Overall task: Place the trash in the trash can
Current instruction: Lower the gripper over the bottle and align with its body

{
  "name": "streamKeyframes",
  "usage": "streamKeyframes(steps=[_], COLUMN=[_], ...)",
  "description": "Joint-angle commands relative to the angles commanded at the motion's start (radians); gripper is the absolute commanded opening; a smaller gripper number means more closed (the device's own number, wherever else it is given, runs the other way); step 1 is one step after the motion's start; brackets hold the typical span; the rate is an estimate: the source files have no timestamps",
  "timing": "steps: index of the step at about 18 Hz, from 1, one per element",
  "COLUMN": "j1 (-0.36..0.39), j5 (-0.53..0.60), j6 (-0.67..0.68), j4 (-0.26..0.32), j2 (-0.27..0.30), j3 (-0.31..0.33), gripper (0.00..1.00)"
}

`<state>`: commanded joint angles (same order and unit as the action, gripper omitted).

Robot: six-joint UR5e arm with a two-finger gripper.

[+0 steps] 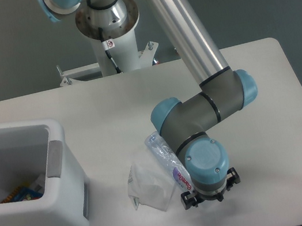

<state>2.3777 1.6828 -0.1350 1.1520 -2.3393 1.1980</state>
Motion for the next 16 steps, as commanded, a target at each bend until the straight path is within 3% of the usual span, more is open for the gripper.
streamKeyframes(steps=[6,10,16], j1=[-0.014,-0.029,-0.031], j5=[0.041,0.084,0.089], j6=[0.029,0.072,0.08], j4=[-0.003,-0.006,-0.018], j2=[-0.018,-0.038,-0.041], j3=[-0.003,-0.003,0.0], gripper=[1.0,0.93,0.56])
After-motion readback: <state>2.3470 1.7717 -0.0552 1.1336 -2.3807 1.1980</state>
